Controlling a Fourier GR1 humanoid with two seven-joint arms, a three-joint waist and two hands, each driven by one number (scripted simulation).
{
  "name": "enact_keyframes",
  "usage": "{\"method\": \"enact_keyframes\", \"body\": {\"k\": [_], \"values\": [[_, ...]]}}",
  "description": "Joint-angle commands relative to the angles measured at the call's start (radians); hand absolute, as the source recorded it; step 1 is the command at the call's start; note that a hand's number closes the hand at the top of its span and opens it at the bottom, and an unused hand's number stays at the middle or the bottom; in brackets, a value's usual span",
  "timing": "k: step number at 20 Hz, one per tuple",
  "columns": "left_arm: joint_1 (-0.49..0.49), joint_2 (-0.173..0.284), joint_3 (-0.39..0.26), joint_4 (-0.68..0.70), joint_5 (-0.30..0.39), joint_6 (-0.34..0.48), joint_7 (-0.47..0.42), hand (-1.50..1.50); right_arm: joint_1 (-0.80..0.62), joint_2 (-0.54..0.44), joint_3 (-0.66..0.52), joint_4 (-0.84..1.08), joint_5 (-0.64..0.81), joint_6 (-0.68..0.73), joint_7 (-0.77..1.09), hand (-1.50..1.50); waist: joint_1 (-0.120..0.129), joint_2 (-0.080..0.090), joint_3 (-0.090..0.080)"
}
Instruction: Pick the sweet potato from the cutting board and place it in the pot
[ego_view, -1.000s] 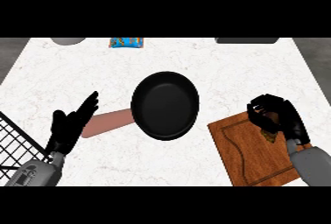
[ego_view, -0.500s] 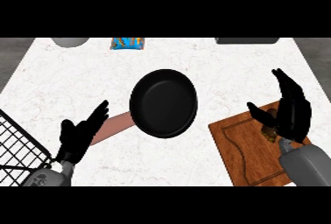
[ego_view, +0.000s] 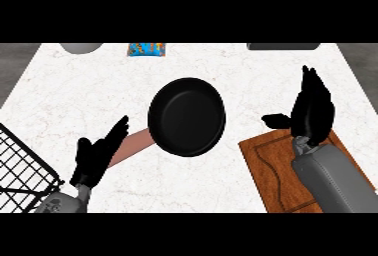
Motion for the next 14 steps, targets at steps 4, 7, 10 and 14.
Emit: {"method": "enact_keyframes", "body": {"k": [4, 7, 10, 14], "values": [[-0.008, -0.021, 0.015, 0.016, -0.022, -0.012, 0.003, 0.0, -0.029, 0.057, -0.118, -0.019, -0.061, 0.147, 0.171, -1.5, 0.003, 0.005, 0.002], [0.017, -0.007, 0.019, -0.014, -0.012, -0.027, 0.001, 0.0, 0.03, 0.067, -0.135, 0.089, -0.159, 0.199, 0.117, -1.5, 0.01, 0.008, 0.003], [-0.029, 0.024, 0.057, 0.016, -0.002, -0.061, 0.005, 0.0, 0.047, 0.035, -0.169, 0.147, -0.23, 0.285, 0.081, -1.5, 0.005, 0.01, 0.002], [-0.016, -0.043, 0.043, 0.009, -0.037, -0.041, 0.03, 0.0, 0.131, 0.02, -0.175, 0.024, -0.208, 0.326, 0.109, -1.5, -0.002, 0.004, 0.002]]}}
